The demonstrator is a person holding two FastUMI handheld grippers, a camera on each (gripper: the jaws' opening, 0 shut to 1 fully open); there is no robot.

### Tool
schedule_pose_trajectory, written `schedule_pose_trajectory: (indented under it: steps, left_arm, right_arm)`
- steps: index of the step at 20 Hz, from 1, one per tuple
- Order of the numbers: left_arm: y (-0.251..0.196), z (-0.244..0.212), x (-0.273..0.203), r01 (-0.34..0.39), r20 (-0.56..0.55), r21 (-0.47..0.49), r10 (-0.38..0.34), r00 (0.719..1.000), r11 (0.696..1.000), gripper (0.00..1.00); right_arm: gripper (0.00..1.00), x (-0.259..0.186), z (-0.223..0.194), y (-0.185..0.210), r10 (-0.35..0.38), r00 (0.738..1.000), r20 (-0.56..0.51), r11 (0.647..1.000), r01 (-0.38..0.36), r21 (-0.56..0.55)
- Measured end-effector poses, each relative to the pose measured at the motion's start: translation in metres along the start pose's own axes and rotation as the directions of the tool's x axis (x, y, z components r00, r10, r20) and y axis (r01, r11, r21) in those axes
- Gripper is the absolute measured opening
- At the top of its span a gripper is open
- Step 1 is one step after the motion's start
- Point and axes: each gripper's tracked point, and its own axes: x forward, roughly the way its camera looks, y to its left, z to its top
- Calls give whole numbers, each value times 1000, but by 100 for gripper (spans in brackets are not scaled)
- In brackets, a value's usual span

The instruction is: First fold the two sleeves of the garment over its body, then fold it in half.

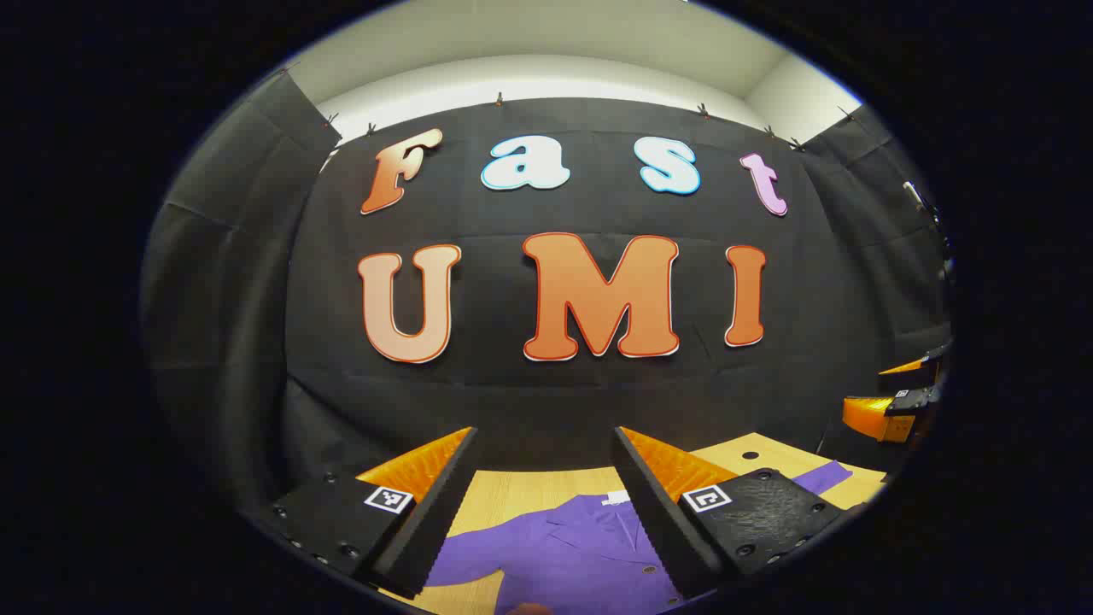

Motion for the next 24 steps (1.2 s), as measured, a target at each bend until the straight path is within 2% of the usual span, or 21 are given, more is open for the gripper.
schedule_pose_trajectory:
  steps: [2,4,9,13,17,24]
  left_arm:
    - [-8,2,1,21,10,-18,-21,1000,1000,98]
    - [-17,-7,-1,34,-23,-34,-34,999,999,99]
    - [-35,6,5,1,-14,3,-1,1000,1000,99]
    - [-65,17,13,24,4,-22,-24,1000,999,99]
    - [-78,19,24,14,1,-14,-13,1000,1000,98]
    - [-77,15,32,-36,-16,3,36,999,999,99]
  right_arm:
    - [94,3,-2,-9,-27,1000,5,999,27,-27]
    - [94,8,-12,-12,-18,999,-30,999,17,-39]
    - [94,24,-2,-20,28,1000,-1,997,-28,-71]
    - [94,38,0,-26,64,998,11,997,-63,-52]
    - [94,55,-14,-40,64,998,-15,997,-64,-30]
    - [94,87,-66,-92,-36,993,-109,998,31,-48]
